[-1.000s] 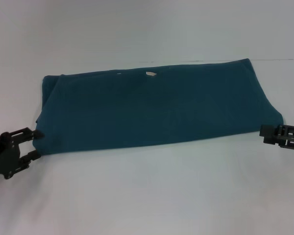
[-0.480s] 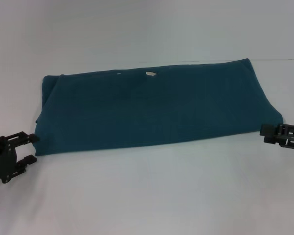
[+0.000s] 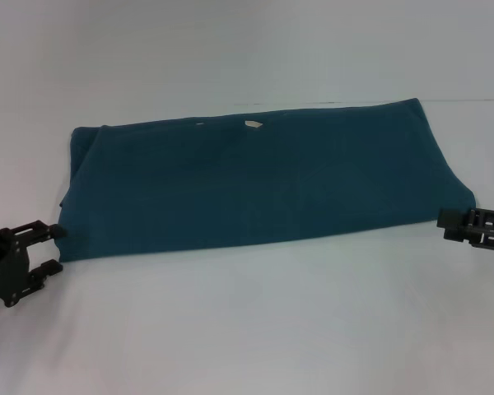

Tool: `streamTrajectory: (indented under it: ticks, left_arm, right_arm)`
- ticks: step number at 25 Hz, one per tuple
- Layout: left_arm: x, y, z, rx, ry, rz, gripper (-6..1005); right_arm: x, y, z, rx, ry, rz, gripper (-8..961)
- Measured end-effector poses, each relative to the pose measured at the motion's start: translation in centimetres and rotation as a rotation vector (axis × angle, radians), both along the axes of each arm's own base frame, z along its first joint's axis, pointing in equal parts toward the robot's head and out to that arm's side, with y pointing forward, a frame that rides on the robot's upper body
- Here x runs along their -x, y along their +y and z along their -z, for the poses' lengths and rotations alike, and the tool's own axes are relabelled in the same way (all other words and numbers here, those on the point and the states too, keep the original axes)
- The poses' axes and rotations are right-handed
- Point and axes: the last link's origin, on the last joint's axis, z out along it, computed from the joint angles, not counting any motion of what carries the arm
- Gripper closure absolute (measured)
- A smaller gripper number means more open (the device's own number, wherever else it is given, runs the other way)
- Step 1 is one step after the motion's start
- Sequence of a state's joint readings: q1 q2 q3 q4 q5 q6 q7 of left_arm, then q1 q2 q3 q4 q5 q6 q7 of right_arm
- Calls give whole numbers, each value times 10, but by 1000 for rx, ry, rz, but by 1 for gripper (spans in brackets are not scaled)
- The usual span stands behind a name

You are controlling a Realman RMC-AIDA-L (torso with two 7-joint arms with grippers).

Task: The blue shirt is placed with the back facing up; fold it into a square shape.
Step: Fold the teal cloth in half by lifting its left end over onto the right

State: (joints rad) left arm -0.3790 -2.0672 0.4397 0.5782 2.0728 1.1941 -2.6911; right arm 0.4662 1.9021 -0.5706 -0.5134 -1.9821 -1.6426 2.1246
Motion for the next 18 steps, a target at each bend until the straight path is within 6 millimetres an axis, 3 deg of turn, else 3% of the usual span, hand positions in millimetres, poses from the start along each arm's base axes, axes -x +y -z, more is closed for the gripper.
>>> streamTrajectory:
  ticks: [18]
  left_arm:
    - [-7,12,7,2,-3,-1,387]
  right_arm:
    - [-1,0,1,-2,5,11,266]
